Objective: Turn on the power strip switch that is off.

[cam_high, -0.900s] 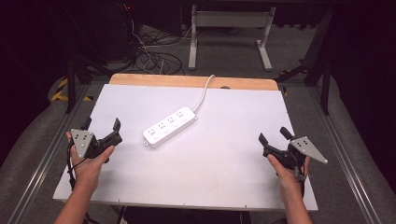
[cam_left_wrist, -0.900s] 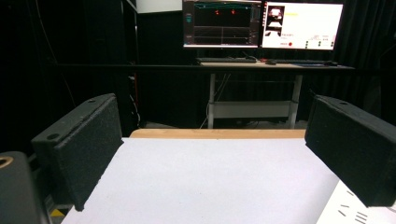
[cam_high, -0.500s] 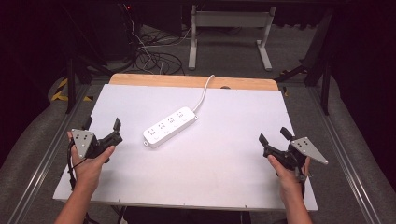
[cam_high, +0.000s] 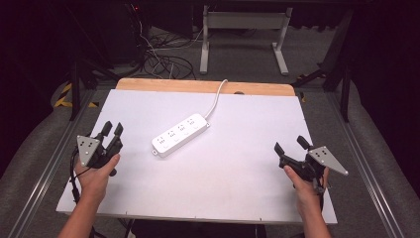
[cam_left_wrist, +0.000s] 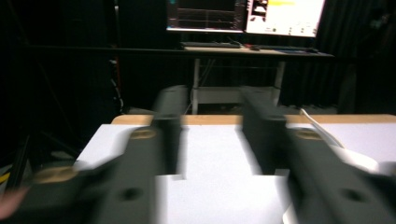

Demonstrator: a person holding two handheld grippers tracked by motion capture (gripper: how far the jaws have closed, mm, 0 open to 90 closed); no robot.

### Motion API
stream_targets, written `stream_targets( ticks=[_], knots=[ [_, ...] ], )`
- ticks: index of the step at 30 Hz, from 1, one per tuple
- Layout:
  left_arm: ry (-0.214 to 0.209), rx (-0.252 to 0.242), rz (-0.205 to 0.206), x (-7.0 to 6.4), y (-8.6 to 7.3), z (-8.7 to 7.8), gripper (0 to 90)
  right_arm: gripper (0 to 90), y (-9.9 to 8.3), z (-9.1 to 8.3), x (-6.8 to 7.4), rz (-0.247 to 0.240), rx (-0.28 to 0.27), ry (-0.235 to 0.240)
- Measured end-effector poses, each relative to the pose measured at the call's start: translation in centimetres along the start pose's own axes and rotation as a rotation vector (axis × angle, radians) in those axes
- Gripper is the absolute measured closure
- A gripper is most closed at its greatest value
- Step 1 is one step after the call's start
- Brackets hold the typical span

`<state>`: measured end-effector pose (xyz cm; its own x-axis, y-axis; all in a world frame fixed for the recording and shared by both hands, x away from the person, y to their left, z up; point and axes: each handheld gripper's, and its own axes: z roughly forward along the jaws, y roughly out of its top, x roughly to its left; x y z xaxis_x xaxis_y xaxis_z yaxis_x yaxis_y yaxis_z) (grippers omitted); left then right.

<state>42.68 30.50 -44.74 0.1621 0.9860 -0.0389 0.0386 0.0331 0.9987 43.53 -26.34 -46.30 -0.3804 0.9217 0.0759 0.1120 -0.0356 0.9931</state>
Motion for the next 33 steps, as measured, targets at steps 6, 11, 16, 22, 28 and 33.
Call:
stream_targets(
  ticks=[6, 11, 16, 22, 28, 33],
  knots=[
    [-0.046, 0.044, -0.097, 0.9, 1.3, 0.0, 89.9, 13.0, 0.0, -0.1, 0.1, 0.010, -0.003, 0.008],
    [-0.124, 0.141, -0.110, 2.4, 4.4, 0.2, 90.0, 13.5, 0.1, -0.2, 0.0, 0.021, -0.013, 0.017],
    [-0.150, 0.182, -0.019, 2.3, 9.5, 1.3, 90.0, 13.9, 0.2, -0.2, 0.0, 0.027, -0.021, 0.021],
    [-0.243, 0.253, 0.130, -2.1, 15.5, 4.7, 90.0, 14.2, 0.3, -0.2, 0.0, 0.029, -0.019, 0.021],
    [-0.396, 0.503, 0.310, -10.0, 15.2, 10.7, 90.0, 14.4, 0.2, -0.2, -0.2, 0.026, -0.016, 0.019],
    [-0.457, 0.769, 0.407, -15.3, 11.5, 15.0, 90.0, 15.1, 0.2, -0.2, -0.4, 0.028, -0.012, 0.020]
  ],
)
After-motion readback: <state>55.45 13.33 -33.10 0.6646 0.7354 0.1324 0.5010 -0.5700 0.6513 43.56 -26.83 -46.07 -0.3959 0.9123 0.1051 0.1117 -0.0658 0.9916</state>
